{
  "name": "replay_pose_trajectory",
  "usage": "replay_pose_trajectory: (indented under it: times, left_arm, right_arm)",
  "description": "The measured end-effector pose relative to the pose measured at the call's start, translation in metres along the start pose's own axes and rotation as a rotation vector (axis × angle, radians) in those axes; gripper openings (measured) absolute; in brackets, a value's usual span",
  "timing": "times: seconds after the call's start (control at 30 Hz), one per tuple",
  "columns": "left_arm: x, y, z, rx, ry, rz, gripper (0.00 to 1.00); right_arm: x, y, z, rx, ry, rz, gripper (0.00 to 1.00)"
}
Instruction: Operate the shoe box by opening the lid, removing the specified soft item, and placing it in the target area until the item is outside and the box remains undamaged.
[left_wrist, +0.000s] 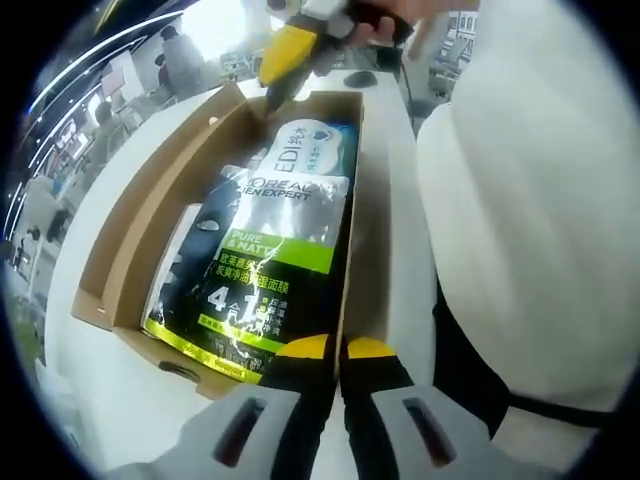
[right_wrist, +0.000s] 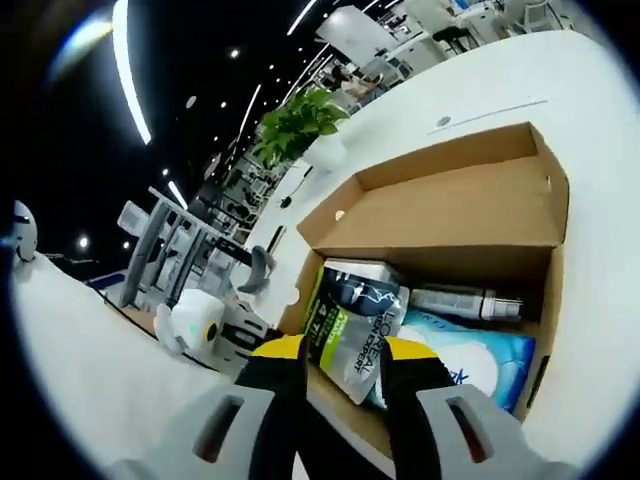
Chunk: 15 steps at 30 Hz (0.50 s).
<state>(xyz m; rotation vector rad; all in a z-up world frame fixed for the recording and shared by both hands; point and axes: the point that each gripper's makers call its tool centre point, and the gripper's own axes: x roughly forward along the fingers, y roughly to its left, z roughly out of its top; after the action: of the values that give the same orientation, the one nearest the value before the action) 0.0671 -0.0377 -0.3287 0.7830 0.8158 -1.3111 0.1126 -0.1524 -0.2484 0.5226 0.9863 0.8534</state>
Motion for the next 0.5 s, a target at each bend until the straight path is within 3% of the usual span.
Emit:
replay_pose_trajectory:
  times: [0.13,0.27,0.37,0.5]
  left_arm:
    - [0.000,0.000,0.000,0.000,0.000,0.000,0.03]
    - [0.001,-0.001,0.000,-0.002,0.000,-0.005,0.02]
    - [0.002,-0.001,0.000,-0.003,0.008,-0.010,0.02]
    - [0.002,-0.002,-0.001,0.030,-0.004,0.007,0.02]
  right_arm:
    - [0.000,-0.013,0.008,-0.079,-0.051,-0.050,0.29]
    - [0.002,-0.021,0.010,-0.043,-0.046,-0.056,0.39]
    - [0.005,-0.023,0.009,-0.053,-0.032,-0.059,0.41]
    - [0.015,-0.035,0.017,-0.067,-0.059,-0.091,0.50]
